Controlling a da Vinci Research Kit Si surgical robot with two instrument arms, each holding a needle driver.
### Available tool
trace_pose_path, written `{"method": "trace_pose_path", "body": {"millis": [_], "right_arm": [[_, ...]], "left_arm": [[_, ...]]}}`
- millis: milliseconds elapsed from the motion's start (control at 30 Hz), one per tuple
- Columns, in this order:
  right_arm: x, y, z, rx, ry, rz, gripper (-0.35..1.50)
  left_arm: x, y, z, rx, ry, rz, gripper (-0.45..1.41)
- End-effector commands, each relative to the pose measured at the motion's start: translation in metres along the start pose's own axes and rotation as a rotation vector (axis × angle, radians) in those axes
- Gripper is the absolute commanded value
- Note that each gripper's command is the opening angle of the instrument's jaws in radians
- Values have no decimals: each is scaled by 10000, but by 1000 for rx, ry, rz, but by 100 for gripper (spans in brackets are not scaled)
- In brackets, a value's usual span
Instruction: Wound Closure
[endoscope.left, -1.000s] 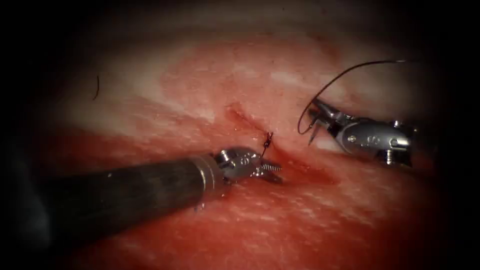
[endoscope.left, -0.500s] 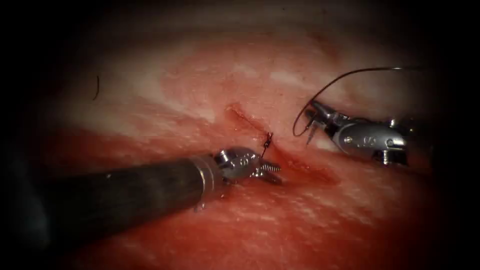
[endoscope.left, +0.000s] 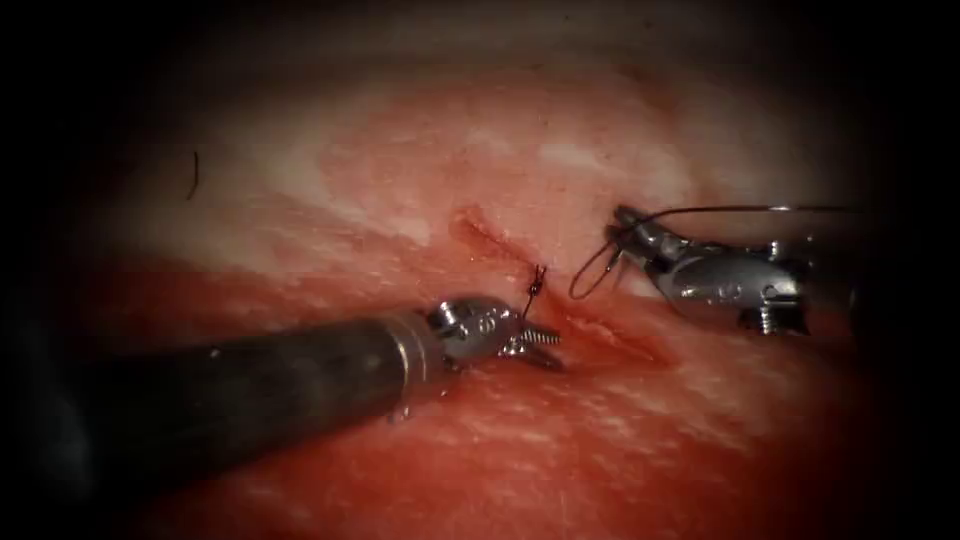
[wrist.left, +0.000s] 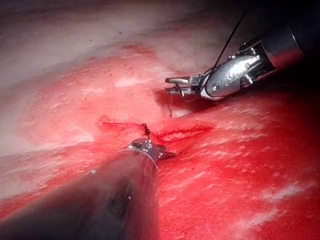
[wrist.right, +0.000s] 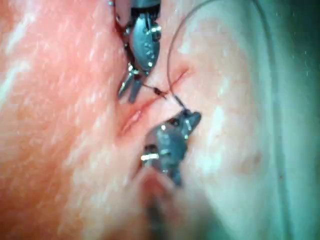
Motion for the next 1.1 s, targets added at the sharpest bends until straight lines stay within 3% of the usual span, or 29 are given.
{"method": "trace_pose_path", "body": {"millis": [33, 567, 933, 1100], "right_arm": [[-2, -8, 10, 8, 0, -15, -35], [-16, -54, 7, 64, -17, -66, -35], [-27, -91, -8, 80, -60, 29, -35], [-33, -93, -12, 78, -69, 54, -35]], "left_arm": [[-2, 0, 10, -3, 0, -1, 5], [-2, 0, 10, -3, 1, -1, 7], [-2, -1, 8, -6, 1, -1, 7], [-2, -1, 8, -5, 1, -1, 7]]}}
